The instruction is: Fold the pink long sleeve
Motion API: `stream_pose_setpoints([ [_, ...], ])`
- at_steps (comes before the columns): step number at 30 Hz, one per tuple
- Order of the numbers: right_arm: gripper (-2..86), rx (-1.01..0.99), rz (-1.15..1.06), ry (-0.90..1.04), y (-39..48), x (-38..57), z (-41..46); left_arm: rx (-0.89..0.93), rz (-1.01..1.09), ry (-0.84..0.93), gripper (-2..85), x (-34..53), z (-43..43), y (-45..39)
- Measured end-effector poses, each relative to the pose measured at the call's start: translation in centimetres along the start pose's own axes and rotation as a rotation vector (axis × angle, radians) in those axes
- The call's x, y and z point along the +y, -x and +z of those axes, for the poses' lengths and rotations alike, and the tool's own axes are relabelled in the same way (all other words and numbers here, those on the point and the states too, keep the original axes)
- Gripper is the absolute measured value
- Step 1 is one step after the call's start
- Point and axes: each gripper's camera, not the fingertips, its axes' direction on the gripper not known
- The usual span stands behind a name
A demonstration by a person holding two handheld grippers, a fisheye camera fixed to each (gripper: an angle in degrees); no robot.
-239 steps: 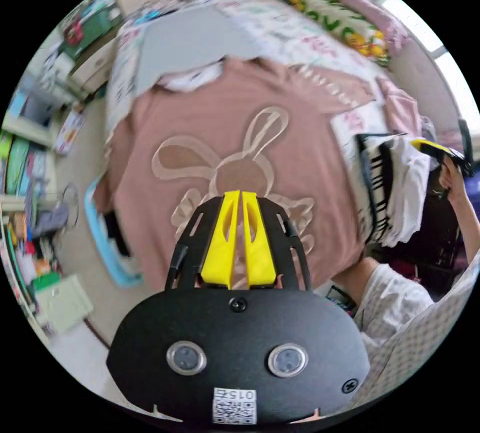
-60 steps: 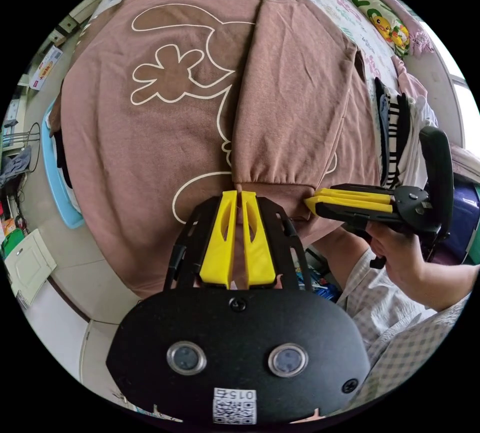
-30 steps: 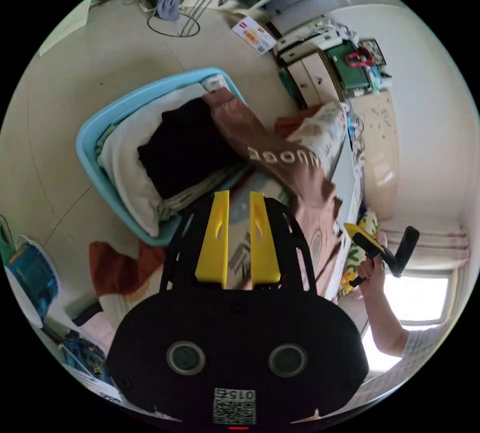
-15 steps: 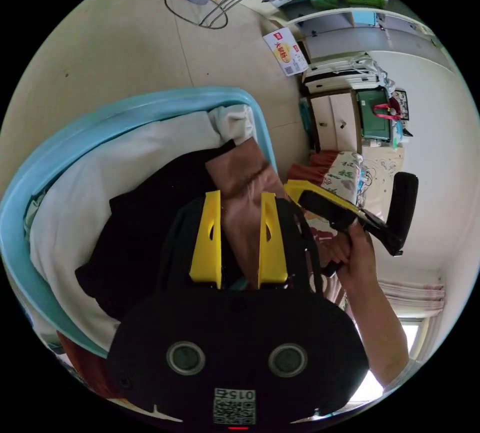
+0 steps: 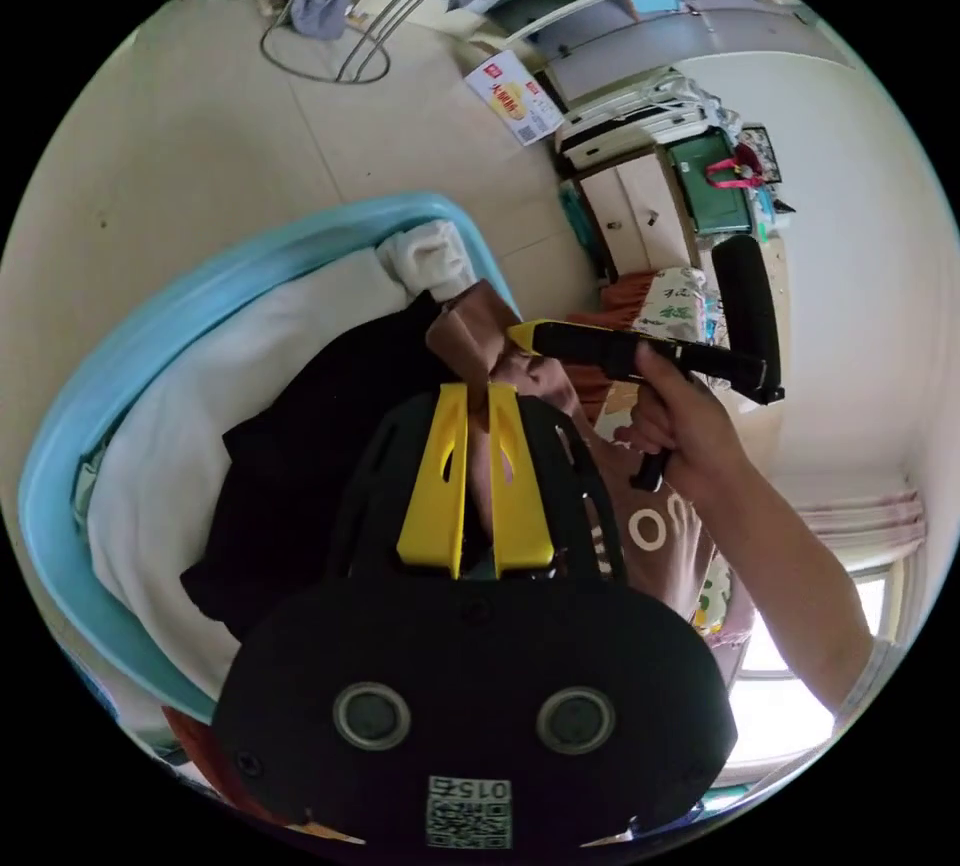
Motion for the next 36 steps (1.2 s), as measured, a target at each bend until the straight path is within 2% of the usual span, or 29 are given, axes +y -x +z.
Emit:
stream_pose_setpoints([
  [2,4.1,0.050,0.064,-0.052,-2.2,0.9,-2.0,-0.005,-0.056,-0.076,1.4,1.7,-5.3,1.8],
  [7,4.2,0.189,0.388,-0.141,-11.2,5.0,-7.6,0.026,-0.164,-0.315,1.1,10.2,-21.6,7.6],
  [9,4.3,0.285,0.509,-0.116,-15.8,8.2,-9.6,0.022,-0.140,-0.394,1.0,16.1,-28.6,10.0],
  [14,4.5,0.381,0.748,0.029,-24.2,16.2,-11.3,0.056,0.021,-0.475,1.1,30.1,-37.7,14.6],
  [18,4.7,0.341,0.922,0.312,-28.9,24.9,-9.1,0.097,0.230,-0.396,1.1,41.7,-38.6,17.5],
  [24,4.7,0.181,1.149,0.582,-32.5,36.2,-5.6,0.123,0.382,-0.267,1.2,50.4,-34.7,19.3],
  [32,5.4,0.028,1.176,0.730,-34.9,42.6,-4.1,0.032,0.410,-0.206,1.5,53.3,-36.2,20.7],
  [36,5.6,0.032,1.190,0.775,-36.4,43.8,-5.0,0.018,0.424,-0.170,2.5,54.7,-39.8,21.8],
])
